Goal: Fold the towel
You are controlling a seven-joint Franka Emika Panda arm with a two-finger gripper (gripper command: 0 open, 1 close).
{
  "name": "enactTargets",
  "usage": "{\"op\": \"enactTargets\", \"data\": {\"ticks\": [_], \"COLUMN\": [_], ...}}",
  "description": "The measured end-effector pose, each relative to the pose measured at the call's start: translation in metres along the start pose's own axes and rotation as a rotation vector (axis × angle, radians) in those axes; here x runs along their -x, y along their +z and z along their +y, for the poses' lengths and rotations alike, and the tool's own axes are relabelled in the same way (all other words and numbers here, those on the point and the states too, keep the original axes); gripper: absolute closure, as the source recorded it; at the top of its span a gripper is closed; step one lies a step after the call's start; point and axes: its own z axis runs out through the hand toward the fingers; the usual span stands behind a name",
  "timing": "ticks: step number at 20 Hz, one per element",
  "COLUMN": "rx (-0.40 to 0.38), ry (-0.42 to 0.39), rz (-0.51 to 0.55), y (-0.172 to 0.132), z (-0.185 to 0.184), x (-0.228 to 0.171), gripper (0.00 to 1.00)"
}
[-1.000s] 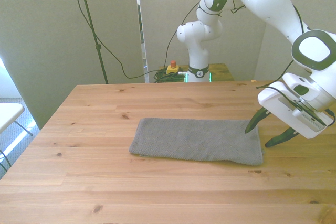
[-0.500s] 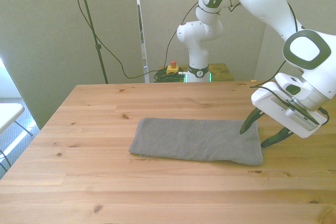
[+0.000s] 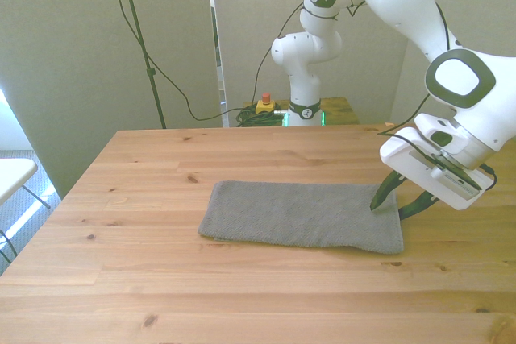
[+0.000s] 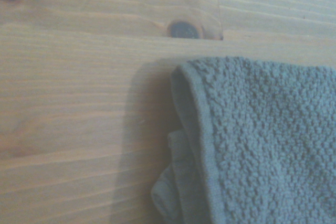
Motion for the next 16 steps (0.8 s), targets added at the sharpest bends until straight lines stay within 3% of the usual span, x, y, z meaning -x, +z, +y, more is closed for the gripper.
{"op": "enactTargets", "data": {"ticks": [16], "rx": [-0.094], "ry": [-0.032], "rz": [-0.050], "y": [0.007], "z": [0.022], "x": [-0.003], "gripper": [1.00]}}
